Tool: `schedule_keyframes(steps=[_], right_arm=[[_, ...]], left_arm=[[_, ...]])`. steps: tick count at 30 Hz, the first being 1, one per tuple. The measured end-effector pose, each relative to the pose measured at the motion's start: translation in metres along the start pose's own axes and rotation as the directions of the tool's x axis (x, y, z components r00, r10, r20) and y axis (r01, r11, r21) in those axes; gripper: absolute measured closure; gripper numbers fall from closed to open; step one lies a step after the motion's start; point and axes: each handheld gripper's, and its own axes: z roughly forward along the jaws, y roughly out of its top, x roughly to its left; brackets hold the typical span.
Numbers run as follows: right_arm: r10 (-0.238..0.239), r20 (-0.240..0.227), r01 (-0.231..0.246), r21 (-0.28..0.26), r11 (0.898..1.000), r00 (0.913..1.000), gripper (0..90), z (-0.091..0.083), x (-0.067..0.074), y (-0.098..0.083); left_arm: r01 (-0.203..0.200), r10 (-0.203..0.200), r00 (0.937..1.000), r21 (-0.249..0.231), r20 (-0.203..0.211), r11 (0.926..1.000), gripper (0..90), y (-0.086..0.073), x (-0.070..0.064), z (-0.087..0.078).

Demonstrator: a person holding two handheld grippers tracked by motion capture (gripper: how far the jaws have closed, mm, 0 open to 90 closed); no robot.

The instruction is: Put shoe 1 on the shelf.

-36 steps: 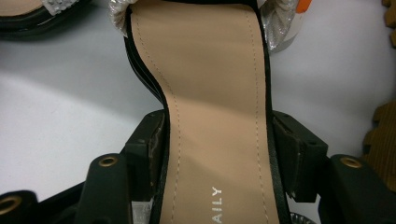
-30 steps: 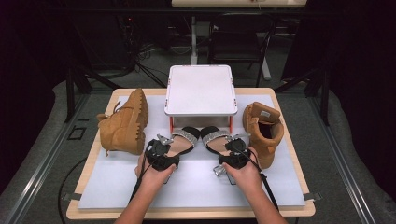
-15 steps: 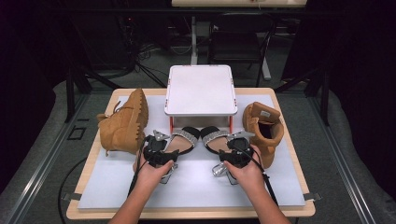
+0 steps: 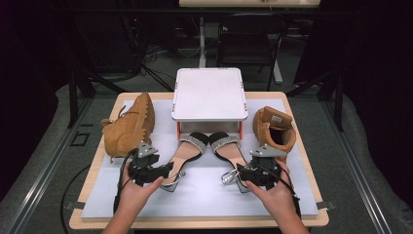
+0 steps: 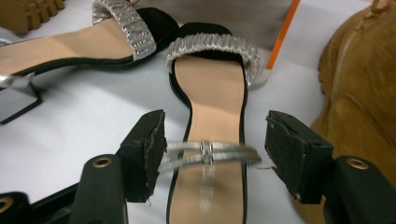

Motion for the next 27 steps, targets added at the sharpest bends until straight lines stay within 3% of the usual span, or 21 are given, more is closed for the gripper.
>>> schedule_keyframes(steps=[7, 9, 14, 19, 22, 27], right_arm=[[-0.004, 0.011, 0.004, -0.004, 1.0, 0.9999, 39.4, -0.017, -0.01, -0.027], [0.0, -0.006, 0.0, 0.006, 1.0, 1.0, 39.3, -0.019, -0.012, -0.035], [0.002, -0.011, -0.002, -0.013, 1.0, 0.9999, 38.8, -0.024, -0.016, -0.053], [-0.004, -0.031, 0.004, 0.021, 1.0, 0.9995, 38.8, -0.02, -0.019, -0.071], [-0.012, -0.035, 0.014, 0.035, 0.999, 0.9993, 38.0, -0.017, -0.019, -0.077], [-0.021, -0.072, 0.023, 0.031, 0.999, 0.9972, 36.7, -0.01, -0.016, -0.081]], left_arm=[[0.017, -0.017, 0.9999, -0.001, 0.0, 0.9999, 40.0, -0.029, 0.017, -0.017], [0.018, -0.018, 0.9998, 0.003, 0.008, 0.9998, 41.7, -0.037, 0.019, -0.02], [0.011, -0.011, 0.9998, 0.011, 0.017, 0.9999, 41.6, -0.058, 0.018, -0.024], [0.012, -0.012, 0.9997, 0.015, 0.024, 0.9998, 39.3, -0.072, 0.017, -0.023], [0.01, -0.01, 0.9994, 0.023, 0.034, 0.9997, 38.9, -0.075, 0.016, -0.019], [-0.028, 0.025, 0.9971, 0.044, 0.072, 0.9986, 39.1, -0.077, 0.008, -0.008]])
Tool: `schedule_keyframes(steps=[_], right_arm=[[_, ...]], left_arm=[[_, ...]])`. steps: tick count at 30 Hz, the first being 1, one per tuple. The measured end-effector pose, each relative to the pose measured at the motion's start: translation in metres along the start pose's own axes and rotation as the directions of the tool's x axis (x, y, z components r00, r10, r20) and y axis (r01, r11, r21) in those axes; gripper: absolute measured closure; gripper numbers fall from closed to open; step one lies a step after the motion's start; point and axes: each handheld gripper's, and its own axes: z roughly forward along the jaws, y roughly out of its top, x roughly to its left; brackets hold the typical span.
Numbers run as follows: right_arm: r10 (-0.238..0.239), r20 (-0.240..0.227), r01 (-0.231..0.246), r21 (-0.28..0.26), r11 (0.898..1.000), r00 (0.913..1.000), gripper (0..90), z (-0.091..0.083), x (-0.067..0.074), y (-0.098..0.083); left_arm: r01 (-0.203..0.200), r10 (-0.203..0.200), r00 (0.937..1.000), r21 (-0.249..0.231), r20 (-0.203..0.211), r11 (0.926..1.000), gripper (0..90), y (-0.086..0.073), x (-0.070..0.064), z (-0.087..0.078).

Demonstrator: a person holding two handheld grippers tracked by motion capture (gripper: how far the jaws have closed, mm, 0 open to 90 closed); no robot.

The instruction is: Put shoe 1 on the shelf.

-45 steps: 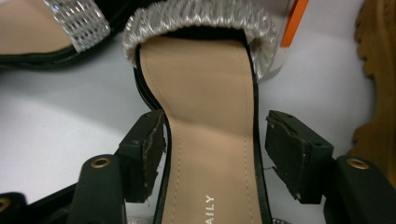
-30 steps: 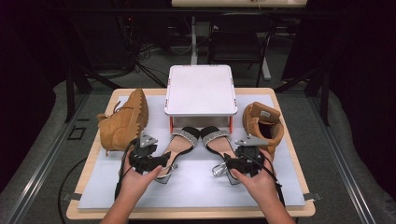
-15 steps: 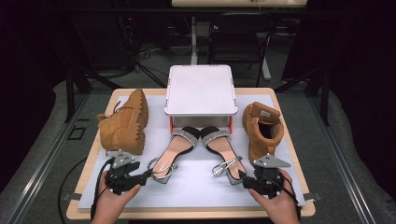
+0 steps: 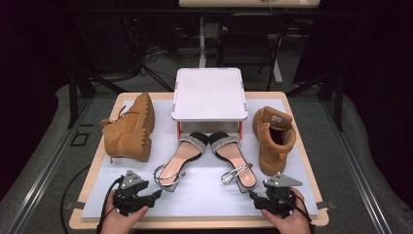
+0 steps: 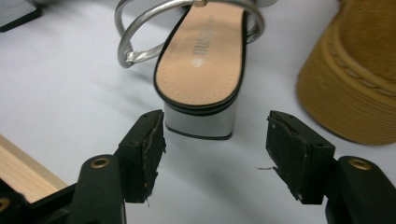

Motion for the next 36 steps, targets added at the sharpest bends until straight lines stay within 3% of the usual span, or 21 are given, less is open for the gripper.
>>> schedule_keyframes(steps=[6, 10, 16, 20, 23, 27, 36], right_arm=[[-0.021, -0.013, 0.022, 0.035, 0.999, 0.9997, 36.7, 0.015, 0.008, -0.003], [-0.013, -0.006, 0.013, 0.042, 0.999, 0.9999, 36.7, 0.024, 0.01, -0.002], [-0.005, 0.011, 0.005, 0.033, 0.999, 0.9999, 37.0, 0.033, 0.01, -0.001], [0.004, 0.018, -0.004, 0.015, 1.0, 0.9998, 39.6, 0.036, 0.009, 0.001], [0.016, 0.025, -0.016, 0.02, 1.0, 0.9996, 41.3, 0.036, 0.009, 0.002], [0.018, 0.026, -0.019, 0.023, 1.0, 0.9995, 41.5, 0.036, 0.009, 0.002], [0.016, 0.049, -0.017, 0.035, 0.999, 0.9987, 41.7, 0.037, 0.017, 0.006]], left_arm=[[0.002, -0.002, 0.9993, -0.004, 0.037, 1.0, 35.9, 0.001, -0.003, 0.013], [-0.005, 0.005, 0.9996, -0.018, 0.027, 0.9998, 34.7, 0.004, -0.004, 0.019], [-0.005, 0.007, 0.9988, -0.035, 0.048, 0.9994, 33.6, 0.008, -0.007, 0.029], [-0.024, 0.025, 0.9994, -0.026, 0.025, 0.9994, 33.7, 0.011, -0.01, 0.036], [-0.015, 0.015, 0.9999, -0.038, 0.002, 0.9992, 35.9, 0.012, -0.011, 0.038], [-0.007, 0.007, 1.0, -0.046, 0.0, 0.9989, 39.2, 0.011, -0.01, 0.038], [0.016, -0.017, 0.9996, -0.012, -0.025, 0.9998, 39.9, 0.016, -0.022, 0.04]])
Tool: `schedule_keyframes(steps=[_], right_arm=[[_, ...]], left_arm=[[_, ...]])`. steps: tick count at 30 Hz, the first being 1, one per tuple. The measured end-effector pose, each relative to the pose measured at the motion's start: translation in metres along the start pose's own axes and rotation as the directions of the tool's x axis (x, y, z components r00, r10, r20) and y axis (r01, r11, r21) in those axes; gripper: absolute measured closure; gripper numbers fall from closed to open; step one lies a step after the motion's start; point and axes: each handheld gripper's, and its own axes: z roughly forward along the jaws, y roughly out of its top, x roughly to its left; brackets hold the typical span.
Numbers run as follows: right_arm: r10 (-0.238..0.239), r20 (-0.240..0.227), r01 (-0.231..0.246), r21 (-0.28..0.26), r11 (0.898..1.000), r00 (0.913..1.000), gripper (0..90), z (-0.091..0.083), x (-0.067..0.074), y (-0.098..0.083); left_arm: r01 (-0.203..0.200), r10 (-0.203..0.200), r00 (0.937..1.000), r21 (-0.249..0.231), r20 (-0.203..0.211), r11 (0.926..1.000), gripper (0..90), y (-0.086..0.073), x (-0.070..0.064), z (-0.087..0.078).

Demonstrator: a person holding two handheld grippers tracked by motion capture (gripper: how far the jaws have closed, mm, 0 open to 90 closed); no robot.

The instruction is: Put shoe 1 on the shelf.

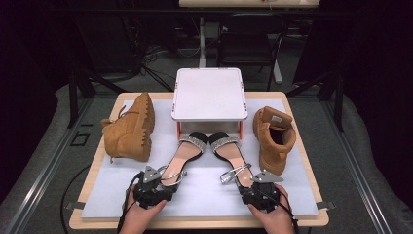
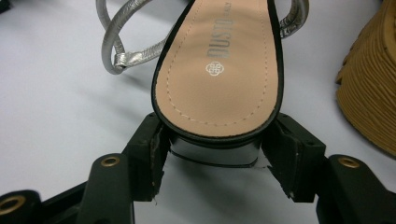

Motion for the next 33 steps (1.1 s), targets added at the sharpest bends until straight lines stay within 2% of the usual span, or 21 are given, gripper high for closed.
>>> schedule_keyframes(steps=[7, 11, 19, 29, 33], right_arm=[[0.021, 0.011, -0.022, 0.006, 1.0, 0.9997, 41.7, 0.001, 0.006, 0.002], [0.034, -0.015, -0.034, 0.007, 0.999, 0.9993, 41.6, 0.001, 0.011, 0.002], [0.034, -0.043, -0.034, 0.007, 0.999, 0.9985, 41.7, 0.002, 0.017, 0.003], [0.006, -0.055, -0.005, 0.009, 1.0, 0.9985, 42.1, 0.005, 0.021, 0.005], [0.004, -0.066, -0.003, 0.012, 1.0, 0.9978, 42.4, 0.005, 0.022, 0.007]], left_arm=[[-0.001, 0.001, 1.0, 0.01, -0.009, 0.9999, 39.9, 0.003, -0.007, 0.002], [0.009, -0.009, 0.9999, 0.009, -0.009, 0.9999, 39.6, 0.004, -0.012, 0.005], [0.024, -0.024, 0.9996, 0.013, -0.018, 0.9996, 39.4, 0.008, -0.02, 0.009], [0.047, -0.047, 0.9987, 0.01, -0.019, 0.9989, 39.0, 0.01, -0.029, 0.012], [0.023, -0.023, 0.9997, 0.018, -0.008, 0.9996, 38.7, 0.012, -0.033, 0.013]])
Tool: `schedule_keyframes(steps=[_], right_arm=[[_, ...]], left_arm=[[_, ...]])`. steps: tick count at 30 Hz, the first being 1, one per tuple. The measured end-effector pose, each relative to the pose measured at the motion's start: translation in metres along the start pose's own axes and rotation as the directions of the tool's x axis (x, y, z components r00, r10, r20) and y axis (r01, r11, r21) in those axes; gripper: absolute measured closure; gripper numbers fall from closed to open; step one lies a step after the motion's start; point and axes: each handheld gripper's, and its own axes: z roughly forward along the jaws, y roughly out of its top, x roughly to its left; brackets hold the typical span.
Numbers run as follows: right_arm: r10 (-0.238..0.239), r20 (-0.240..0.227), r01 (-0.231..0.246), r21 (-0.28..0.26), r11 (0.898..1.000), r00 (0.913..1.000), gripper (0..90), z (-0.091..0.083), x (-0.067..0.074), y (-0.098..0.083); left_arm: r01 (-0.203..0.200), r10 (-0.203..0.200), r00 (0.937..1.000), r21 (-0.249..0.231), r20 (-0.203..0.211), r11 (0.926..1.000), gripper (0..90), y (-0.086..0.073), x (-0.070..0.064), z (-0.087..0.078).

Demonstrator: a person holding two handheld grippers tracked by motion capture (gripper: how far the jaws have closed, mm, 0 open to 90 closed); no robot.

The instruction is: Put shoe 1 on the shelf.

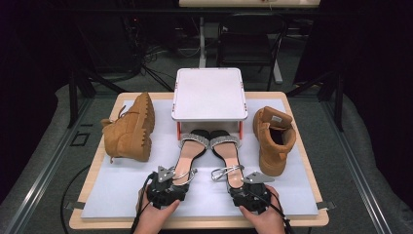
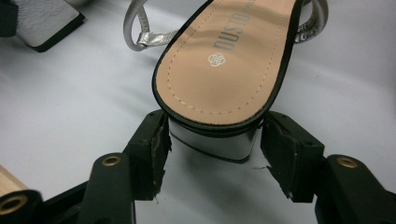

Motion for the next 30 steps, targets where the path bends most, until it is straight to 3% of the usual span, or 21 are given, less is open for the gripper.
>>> schedule_keyframes(steps=[11, 15, 30], right_arm=[[-0.002, 0.0, 0.002, 0.004, 1.0, 1.0, 42.4, 0.003, 0.001, 0.003], [0.002, 0.003, -0.002, 0.008, 1.0, 1.0, 42.4, 0.005, 0.004, 0.006], [0.022, -0.016, -0.023, -0.019, 1.0, 0.9996, 43.3, 0.012, 0.012, 0.008]], left_arm=[[-0.004, 0.004, 0.9999, -0.001, 0.016, 1.0, 38.9, 0.002, -0.008, 0.004], [-0.028, 0.028, 0.9995, 0.003, 0.018, 0.9996, 39.2, 0.004, -0.01, 0.006], [-0.027, 0.027, 0.9988, -0.008, 0.041, 0.9996, 39.3, 0.003, -0.007, 0.006]])
